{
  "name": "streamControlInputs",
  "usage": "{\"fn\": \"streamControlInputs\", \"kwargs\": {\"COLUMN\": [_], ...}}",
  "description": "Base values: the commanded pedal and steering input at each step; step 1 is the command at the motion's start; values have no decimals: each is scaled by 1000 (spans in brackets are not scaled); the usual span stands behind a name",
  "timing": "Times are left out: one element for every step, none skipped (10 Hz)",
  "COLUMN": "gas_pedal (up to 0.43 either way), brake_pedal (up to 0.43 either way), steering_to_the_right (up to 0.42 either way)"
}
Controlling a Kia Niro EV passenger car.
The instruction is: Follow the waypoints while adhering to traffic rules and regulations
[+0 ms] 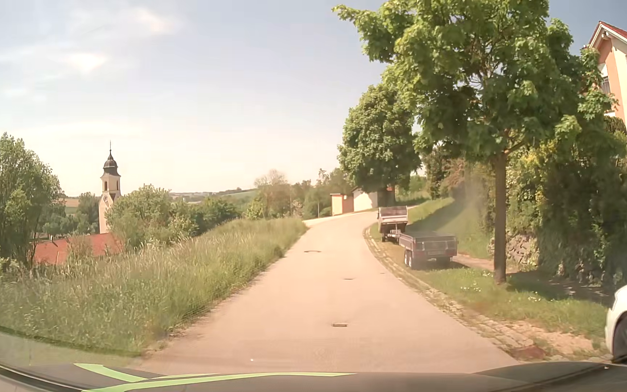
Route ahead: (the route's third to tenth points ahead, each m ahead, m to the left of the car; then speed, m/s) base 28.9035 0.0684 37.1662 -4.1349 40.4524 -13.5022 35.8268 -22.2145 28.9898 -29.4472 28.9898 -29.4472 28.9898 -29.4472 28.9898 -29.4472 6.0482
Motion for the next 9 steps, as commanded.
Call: {"fn": "streamControlInputs", "kwargs": {"gas_pedal": [0, 0, 0, 0, 0, 0, 0, 0, 0], "brake_pedal": [91, 91, 104, 104, 110, 110, 116, 116, 116], "steering_to_the_right": [6, 5, 5, 4, 4, 4, 4, 5, 11]}}
